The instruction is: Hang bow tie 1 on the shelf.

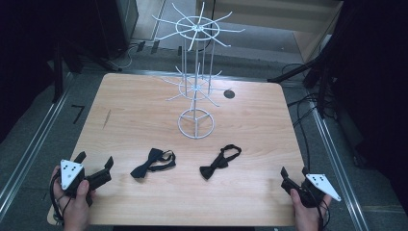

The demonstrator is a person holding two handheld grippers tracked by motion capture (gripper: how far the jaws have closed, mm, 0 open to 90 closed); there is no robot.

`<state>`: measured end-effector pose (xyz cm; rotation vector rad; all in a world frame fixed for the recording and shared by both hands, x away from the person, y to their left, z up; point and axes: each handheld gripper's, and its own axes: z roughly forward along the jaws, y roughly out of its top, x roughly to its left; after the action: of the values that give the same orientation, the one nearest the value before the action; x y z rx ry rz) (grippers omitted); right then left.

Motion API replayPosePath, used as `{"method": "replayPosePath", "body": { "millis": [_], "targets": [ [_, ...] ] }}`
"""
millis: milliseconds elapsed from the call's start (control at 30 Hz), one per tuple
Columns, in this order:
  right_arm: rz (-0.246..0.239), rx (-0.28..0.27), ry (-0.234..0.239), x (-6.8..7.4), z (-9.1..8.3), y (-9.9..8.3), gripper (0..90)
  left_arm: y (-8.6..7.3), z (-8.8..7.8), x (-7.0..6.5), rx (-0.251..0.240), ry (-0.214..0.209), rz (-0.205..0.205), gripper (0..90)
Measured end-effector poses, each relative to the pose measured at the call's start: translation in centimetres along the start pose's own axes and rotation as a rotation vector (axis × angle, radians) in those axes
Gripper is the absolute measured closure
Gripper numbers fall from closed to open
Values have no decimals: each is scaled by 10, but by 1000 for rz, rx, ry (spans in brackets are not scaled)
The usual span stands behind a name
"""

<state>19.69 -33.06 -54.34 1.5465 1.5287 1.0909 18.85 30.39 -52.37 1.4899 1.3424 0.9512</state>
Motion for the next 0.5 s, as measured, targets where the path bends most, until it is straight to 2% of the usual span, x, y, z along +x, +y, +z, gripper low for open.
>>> {"method": "replayPosePath", "body": {
  "millis": [67, 233, 367, 467, 500],
  "targets": [
    [0, -10, 9, 0, -1, 1, 277, 0, -1, 1, 4, -7, 6, 77],
    [3, -20, 26, 5, -1, 3, 294, 0, -1, 1, 10, -20, 17, 77],
    [-10, -26, 53, 19, -2, 8, 301, 0, 0, 0, 24, -21, 20, 81],
    [5, -30, 79, 27, -5, 12, 305, 0, 0, 0, 22, -24, 11, 80],
    [-7, -38, 86, 29, -6, 13, 306, 0, 0, 0, 23, -23, 12, 81]
  ]
}}
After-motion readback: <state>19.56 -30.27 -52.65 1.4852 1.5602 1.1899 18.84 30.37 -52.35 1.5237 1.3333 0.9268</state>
